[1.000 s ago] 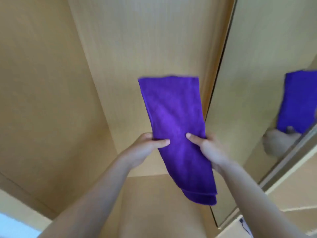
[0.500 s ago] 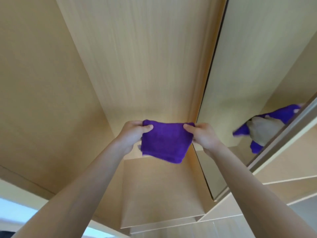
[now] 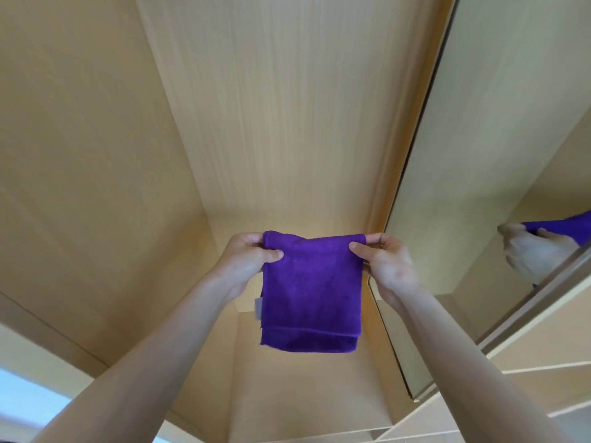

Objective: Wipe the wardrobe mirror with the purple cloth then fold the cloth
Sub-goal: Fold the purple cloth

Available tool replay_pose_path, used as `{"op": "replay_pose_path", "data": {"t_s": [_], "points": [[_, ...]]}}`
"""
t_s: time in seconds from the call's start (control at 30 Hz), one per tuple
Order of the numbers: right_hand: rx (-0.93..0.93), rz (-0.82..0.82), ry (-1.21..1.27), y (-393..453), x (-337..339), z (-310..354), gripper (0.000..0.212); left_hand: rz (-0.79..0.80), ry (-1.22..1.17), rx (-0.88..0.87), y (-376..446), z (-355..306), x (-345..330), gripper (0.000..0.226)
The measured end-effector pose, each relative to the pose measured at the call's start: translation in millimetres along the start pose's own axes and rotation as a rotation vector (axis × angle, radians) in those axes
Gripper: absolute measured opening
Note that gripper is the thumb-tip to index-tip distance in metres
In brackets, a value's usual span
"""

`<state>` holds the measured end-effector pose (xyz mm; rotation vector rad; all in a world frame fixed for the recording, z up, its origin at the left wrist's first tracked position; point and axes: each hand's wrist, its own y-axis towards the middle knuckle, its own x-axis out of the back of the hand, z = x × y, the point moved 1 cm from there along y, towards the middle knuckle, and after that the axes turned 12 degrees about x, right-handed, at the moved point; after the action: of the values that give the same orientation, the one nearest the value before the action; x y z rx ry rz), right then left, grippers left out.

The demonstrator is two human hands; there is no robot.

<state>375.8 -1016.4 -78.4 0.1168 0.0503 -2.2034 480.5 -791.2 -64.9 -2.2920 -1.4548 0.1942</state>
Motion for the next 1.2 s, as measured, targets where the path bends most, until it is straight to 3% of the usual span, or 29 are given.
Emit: {"op": "replay_pose_path", "data": {"t_s": [0.13, 0.3, 0.5, 0.7, 1.03, 1.2], "points": [[0.029, 0.047, 0.02, 2, -3, -1, 0.045, -0.095, -0.027, -0.06, 2, -3, 3, 0.023], [0.123, 0.065, -0.138, -2, -7, -9, 0.043, -0.269, 0.073, -0.218, 5, 3, 4, 0.026], [0.25, -0.016, -0.186, -2, -9, 0, 0.045, -0.191, 0.096, -0.332, 10, -1, 11, 0.028], [0.375, -0.01, -0.44, 25, -4, 5, 0.035, -0.017, -0.026, -0.193, 31, -9, 8, 0.02], [0.221, 0.143, -0.449, 97, -4, -69, 0.03, -0.272, 0.018, -0.039, 116, 31, -15, 0.025], [0.005, 0.257, -0.517, 97, 3, -167, 0.02, -0.236, 0.136, 0.245, 147, 121, -12, 0.016]]}}
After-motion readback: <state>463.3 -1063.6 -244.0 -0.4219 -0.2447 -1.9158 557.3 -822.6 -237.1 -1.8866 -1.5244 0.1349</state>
